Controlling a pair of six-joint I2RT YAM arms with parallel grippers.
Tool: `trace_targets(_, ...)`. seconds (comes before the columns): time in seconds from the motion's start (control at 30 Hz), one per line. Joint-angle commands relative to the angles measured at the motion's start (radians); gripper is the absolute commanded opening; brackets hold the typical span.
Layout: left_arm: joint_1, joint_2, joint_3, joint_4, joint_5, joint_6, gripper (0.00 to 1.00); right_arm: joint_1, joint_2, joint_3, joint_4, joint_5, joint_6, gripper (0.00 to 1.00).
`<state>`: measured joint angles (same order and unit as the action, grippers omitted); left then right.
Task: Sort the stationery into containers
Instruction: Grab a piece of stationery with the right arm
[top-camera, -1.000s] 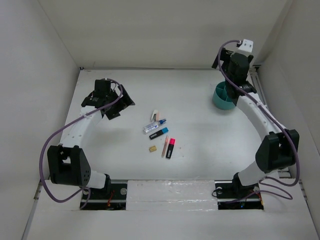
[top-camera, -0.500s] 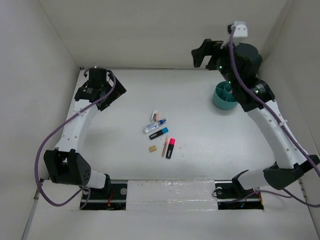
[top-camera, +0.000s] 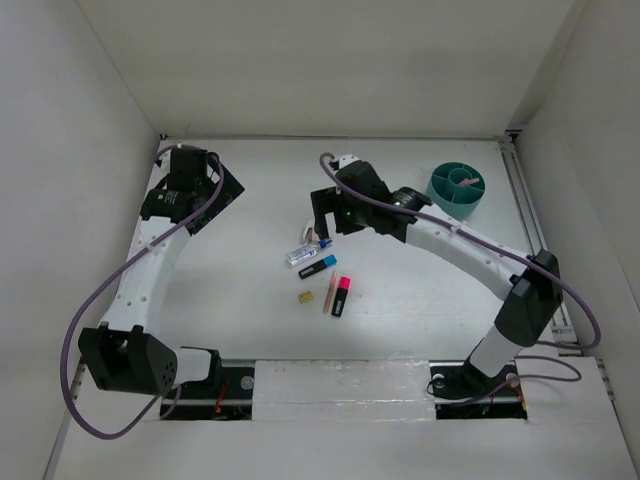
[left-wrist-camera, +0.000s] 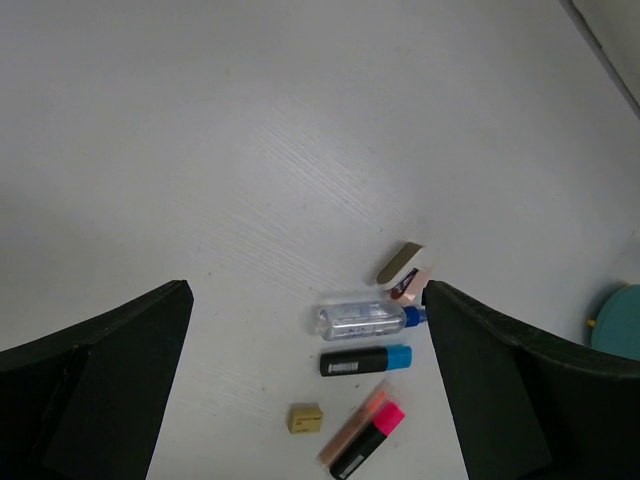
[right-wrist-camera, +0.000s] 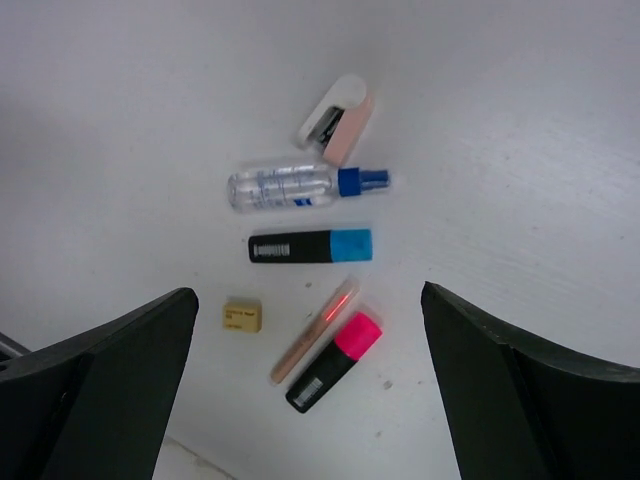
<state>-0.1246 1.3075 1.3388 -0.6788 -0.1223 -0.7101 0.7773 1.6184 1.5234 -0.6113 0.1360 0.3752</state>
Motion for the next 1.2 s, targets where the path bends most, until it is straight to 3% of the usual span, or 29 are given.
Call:
trace_targets(0.0, 0.000, -0.066, -0.093, 0.002, 0.003, -0.008, 1.00, 0.060, 0.047, 0.050, -0.050, 0.036, 0.031, 1.00)
trace_targets(0.2, 0.000, -0.120, -0.179, 0.022, -0.022, -0.008, 1.00, 0.080, 0.095, 0.050, -0.028, 0.002, 0.041, 1.00)
trace_targets(0.53, 0.000, -0.139, -0.291, 0.051, 0.009, -0.008, 1.00, 0.080, 0.264, 0.191, -0.174, 0.063, 0.066, 0.93)
trace_targets(0.73, 0.000, -0.139, -0.302, 0.051, -0.002, 0.003, 1.00, 0.089, 0.264, 0.204, -0.231, 0.171, 0.228, 0.86)
trace_targets(0.87, 0.000, -0.139, -0.302, 0.061, -0.002, 0.012, 1.00, 0.131, 0.264, 0.178, -0.271, 0.206, 0.309, 0.68)
trace_targets(1.17, 0.000, -0.139, -0.320, 0.070, 0.016, 0.021, 1.00, 0.174, 0.255, 0.139, -0.346, 0.271, 0.504, 0.64)
